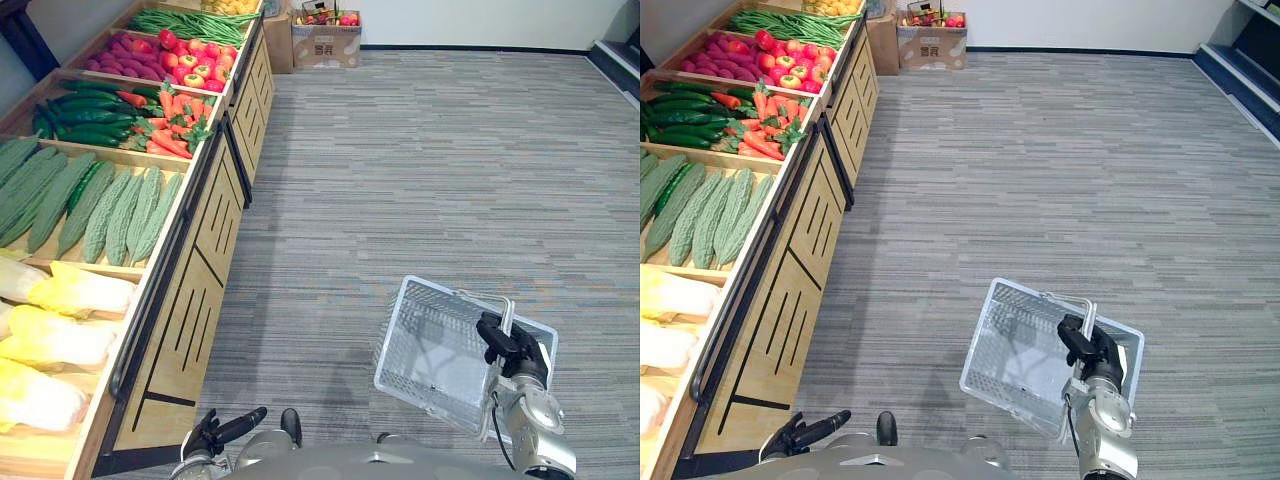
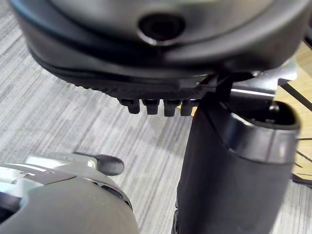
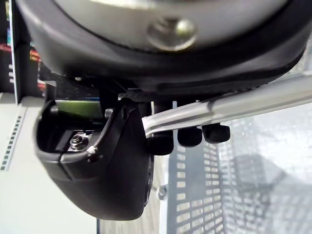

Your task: Pick vegetable in the basket

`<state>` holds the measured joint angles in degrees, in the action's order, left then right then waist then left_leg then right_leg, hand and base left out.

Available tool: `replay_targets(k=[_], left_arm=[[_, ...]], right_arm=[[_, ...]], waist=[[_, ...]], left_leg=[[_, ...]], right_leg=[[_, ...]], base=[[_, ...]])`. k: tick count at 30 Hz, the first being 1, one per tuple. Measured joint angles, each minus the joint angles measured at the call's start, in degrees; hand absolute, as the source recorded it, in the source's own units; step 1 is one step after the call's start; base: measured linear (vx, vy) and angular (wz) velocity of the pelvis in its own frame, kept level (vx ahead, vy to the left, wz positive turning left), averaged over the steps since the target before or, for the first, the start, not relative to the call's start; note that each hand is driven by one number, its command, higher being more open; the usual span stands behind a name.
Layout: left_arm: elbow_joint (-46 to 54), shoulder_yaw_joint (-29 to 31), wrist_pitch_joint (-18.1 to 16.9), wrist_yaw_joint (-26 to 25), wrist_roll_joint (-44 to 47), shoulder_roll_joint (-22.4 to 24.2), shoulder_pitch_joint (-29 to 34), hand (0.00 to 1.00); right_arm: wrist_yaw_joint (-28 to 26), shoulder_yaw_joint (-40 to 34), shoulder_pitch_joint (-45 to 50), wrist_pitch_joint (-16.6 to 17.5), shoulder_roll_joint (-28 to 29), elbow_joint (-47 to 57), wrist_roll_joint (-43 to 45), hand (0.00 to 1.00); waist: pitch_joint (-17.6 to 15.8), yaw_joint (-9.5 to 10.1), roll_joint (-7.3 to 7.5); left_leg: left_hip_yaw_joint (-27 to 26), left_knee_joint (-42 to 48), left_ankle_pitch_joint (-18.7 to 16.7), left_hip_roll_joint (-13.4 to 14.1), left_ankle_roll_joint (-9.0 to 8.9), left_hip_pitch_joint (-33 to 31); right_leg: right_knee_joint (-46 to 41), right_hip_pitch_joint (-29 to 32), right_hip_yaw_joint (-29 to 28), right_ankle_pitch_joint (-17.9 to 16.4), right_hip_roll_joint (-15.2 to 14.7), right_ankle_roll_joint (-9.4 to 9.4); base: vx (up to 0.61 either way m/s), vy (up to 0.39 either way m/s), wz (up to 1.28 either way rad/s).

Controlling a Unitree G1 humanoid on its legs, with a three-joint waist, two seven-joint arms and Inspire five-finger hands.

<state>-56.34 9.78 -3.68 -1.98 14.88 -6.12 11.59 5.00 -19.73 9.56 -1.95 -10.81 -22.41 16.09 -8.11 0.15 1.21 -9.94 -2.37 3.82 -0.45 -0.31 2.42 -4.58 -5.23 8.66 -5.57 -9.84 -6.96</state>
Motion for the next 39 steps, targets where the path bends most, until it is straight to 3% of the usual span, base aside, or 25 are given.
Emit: replay_targets(k=[15,21,27,33,35,36,37,38,39], left_arm=[[-0.57,0.03,0.01,0.06,-0.07,-0.62,-0.25,1.00],[-0.54,0.14,-0.01,0.02,-0.15,-0.62,-0.44,1.00],[-0.53,0.66,-0.01,0.06,-0.12,-0.49,-0.28,1.00],[-0.50,1.95,0.00,-0.08,-0.04,-0.42,-0.18,1.00],[-0.39,1.97,-0.01,0.12,-0.03,-0.64,-0.18,1.00],[-0.28,1.98,-0.04,0.17,-0.02,-1.35,-0.18,1.00],[0.09,2.11,0.22,0.10,-0.02,-1.92,-0.64,1.00],[0.49,2.30,0.18,0.02,0.02,-1.86,-0.61,1.00],[1.01,2.46,-0.17,0.12,0.33,-1.53,-0.34,1.00]], right_arm=[[0.43,1.01,-1.64,0.00,0.00,0.01,-0.14,0.00],[0.26,3.42,-3.85,0.00,0.00,0.00,-0.11,0.00],[-0.62,5.78,-6.03,0.00,0.01,0.00,-0.12,0.00],[-0.57,5.78,-5.95,0.00,0.02,0.01,-0.15,0.00],[-0.56,5.77,-6.14,0.00,0.02,0.03,-0.22,0.00],[-0.58,5.77,-6.13,0.00,0.07,0.09,-0.22,0.00],[-0.56,5.13,-6.54,-0.09,0.02,0.12,-0.28,0.00],[-0.44,4.62,-6.53,-0.18,0.01,0.26,-0.39,0.00],[-0.30,3.31,-6.43,-0.19,-0.10,0.40,-1.70,0.00]], waist=[[-0.28,0.02,0.81],[-0.44,1.21,1.08],[-0.63,2.13,1.31],[-1.08,2.74,1.83],[-1.55,2.82,2.39],[-2.05,2.86,3.70],[-3.22,2.18,5.56],[-3.21,1.81,5.34],[-3.40,1.09,2.90]], left_leg=[[-1.38,-2.49,-0.14,-0.30,0.08,-0.25],[-1.27,-2.44,-0.34,-0.42,0.05,-0.34],[-2.62,-2.44,-0.75,1.22,-0.27,-0.28],[-2.54,-1.62,-1.85,0.84,0.42,-0.80],[-1.74,1.02,-2.99,0.04,0.71,-2.32],[-1.28,2.91,-3.77,-1.56,1.24,-3.31],[-0.61,9.54,-5.72,-3.38,2.23,-6.22],[0.08,16.65,-8.16,-3.12,2.57,-9.54],[1.69,27.88,-15.33,-0.98,2.71,-13.69]], right_leg=[[1.66,1.15,-1.16,0.43,-0.39,-0.64],[1.63,1.12,-1.15,0.75,-0.17,-1.05],[1.42,1.91,-2.80,4.50,1.04,-0.72],[-2.59,3.81,-2.60,4.64,0.36,-0.55],[-4.19,4.43,-1.87,3.26,-0.76,0.71],[-5.38,4.39,-0.03,0.03,-2.76,0.48],[-7.14,5.24,2.13,-3.68,-5.74,-1.02],[-9.02,6.00,2.85,-4.57,-6.11,-0.88],[-10.88,5.51,4.71,-5.77,-4.61,-0.09]], base=[[0.03,0.012,-0.05],[0.04,0.006,0.00],[-0.03,0.021,-0.12],[-0.07,0.064,0.01],[-0.07,0.051,0.22],[-0.07,0.039,0.45],[-0.08,0.046,0.55],[-0.10,0.062,0.68],[-0.06,0.097,0.55]])
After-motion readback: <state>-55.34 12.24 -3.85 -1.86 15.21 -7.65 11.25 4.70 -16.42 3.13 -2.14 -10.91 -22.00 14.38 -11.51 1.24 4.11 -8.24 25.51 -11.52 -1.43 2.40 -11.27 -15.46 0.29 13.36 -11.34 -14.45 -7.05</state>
